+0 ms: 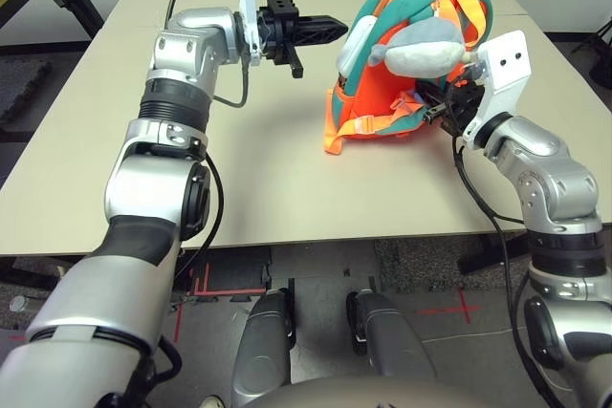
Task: Put the pencil case into the backpack and zip it.
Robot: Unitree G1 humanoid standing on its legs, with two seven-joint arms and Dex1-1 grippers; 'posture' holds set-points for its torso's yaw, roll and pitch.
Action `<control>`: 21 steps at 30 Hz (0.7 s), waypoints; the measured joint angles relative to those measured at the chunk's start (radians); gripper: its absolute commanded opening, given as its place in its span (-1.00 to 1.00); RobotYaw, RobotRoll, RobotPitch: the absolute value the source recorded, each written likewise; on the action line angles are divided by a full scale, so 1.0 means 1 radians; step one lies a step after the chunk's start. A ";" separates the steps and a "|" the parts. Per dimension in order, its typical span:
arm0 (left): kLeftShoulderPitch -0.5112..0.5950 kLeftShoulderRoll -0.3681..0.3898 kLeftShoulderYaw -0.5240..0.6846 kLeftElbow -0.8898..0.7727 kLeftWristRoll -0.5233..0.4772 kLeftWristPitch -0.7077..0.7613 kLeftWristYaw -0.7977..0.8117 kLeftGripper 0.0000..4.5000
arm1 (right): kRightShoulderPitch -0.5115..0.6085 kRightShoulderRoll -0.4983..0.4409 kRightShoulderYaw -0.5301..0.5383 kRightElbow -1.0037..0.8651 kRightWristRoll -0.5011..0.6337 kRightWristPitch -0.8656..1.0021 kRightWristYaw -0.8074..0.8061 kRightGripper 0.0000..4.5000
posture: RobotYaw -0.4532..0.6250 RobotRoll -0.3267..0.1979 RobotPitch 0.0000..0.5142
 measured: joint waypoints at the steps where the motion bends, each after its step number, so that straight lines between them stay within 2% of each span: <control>1: -0.002 -0.007 -0.004 0.024 0.008 -0.016 0.010 -1.00 | 0.000 0.000 0.000 0.000 0.000 0.000 0.000 -0.92 | -0.57 0.25 -0.52; 13: -0.069 -0.139 0.013 0.322 0.060 -0.181 0.185 -1.00 | 0.001 0.002 -0.001 0.001 -0.002 0.000 -0.008 -0.92 | -0.61 0.25 -0.52; 20: -0.090 -0.147 0.034 0.341 0.073 -0.248 0.185 -1.00 | 0.003 0.001 -0.001 0.000 -0.001 0.000 -0.014 -0.92 | -0.62 0.25 -0.51; 21: -0.099 -0.140 0.039 0.337 0.071 -0.253 0.173 -0.92 | 0.005 0.001 -0.001 -0.001 -0.001 0.000 -0.014 -0.92 | -0.62 0.25 -0.51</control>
